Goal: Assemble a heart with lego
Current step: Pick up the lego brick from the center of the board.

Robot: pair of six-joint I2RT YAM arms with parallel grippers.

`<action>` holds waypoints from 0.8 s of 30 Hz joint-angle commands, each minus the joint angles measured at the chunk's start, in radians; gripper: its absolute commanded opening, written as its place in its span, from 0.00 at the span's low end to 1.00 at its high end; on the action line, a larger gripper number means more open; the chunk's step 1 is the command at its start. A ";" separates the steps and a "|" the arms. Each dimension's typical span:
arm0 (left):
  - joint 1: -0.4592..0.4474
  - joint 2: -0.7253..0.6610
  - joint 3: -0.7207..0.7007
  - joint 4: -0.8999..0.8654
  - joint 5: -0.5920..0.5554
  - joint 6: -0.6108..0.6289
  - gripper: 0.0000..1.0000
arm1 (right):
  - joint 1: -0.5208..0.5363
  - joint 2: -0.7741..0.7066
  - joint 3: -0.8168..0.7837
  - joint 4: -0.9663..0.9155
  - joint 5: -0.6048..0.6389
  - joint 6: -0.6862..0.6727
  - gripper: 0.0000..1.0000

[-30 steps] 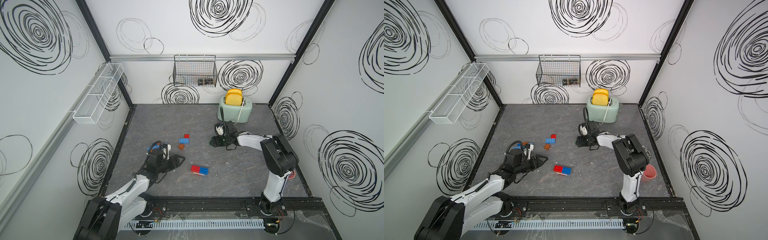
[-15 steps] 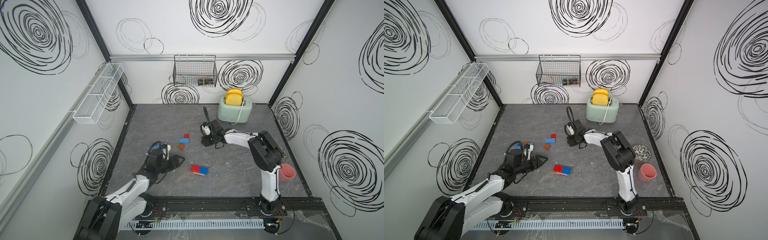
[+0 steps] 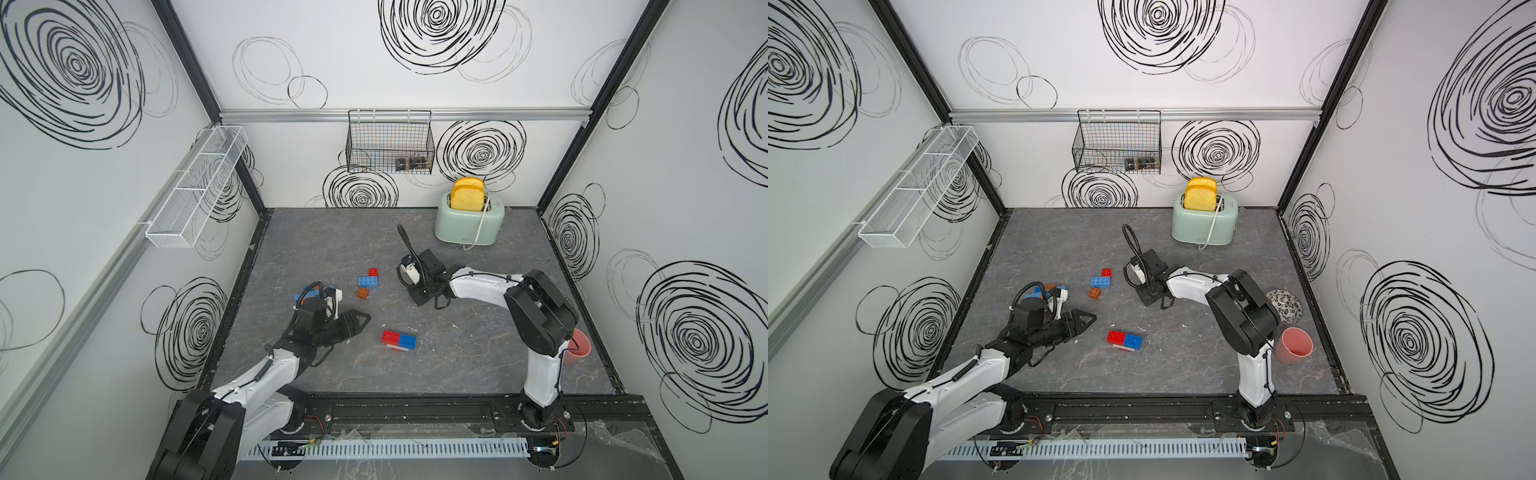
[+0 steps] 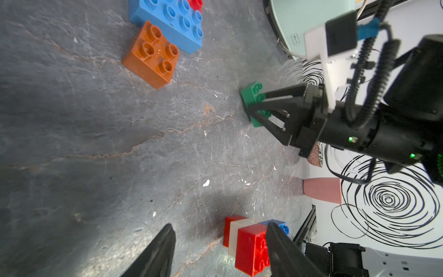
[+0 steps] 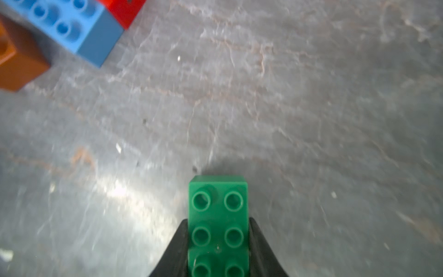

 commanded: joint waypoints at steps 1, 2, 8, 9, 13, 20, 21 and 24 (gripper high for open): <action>-0.032 0.012 0.009 0.048 0.007 0.007 0.65 | 0.010 -0.110 -0.057 -0.089 -0.016 -0.033 0.31; -0.042 0.014 0.010 0.050 0.004 0.004 0.65 | 0.014 -0.131 -0.081 -0.103 -0.019 -0.028 0.31; -0.096 0.040 0.024 0.078 -0.017 -0.013 0.65 | 0.067 -0.220 -0.185 -0.184 -0.046 0.030 0.31; -0.106 0.043 0.028 0.080 -0.023 -0.014 0.65 | 0.081 -0.232 -0.204 -0.178 -0.036 0.029 0.31; -0.135 0.055 0.037 0.092 -0.033 -0.021 0.65 | 0.108 -0.239 -0.243 -0.175 -0.009 -0.010 0.32; -0.149 0.047 0.036 0.082 -0.041 -0.023 0.65 | 0.117 -0.169 -0.218 -0.216 -0.001 -0.059 0.41; -0.151 0.045 0.036 0.081 -0.042 -0.023 0.65 | 0.121 -0.164 -0.208 -0.222 -0.001 -0.060 0.44; -0.149 0.045 0.033 0.082 -0.044 -0.021 0.65 | 0.129 -0.158 -0.180 -0.239 -0.007 -0.067 0.48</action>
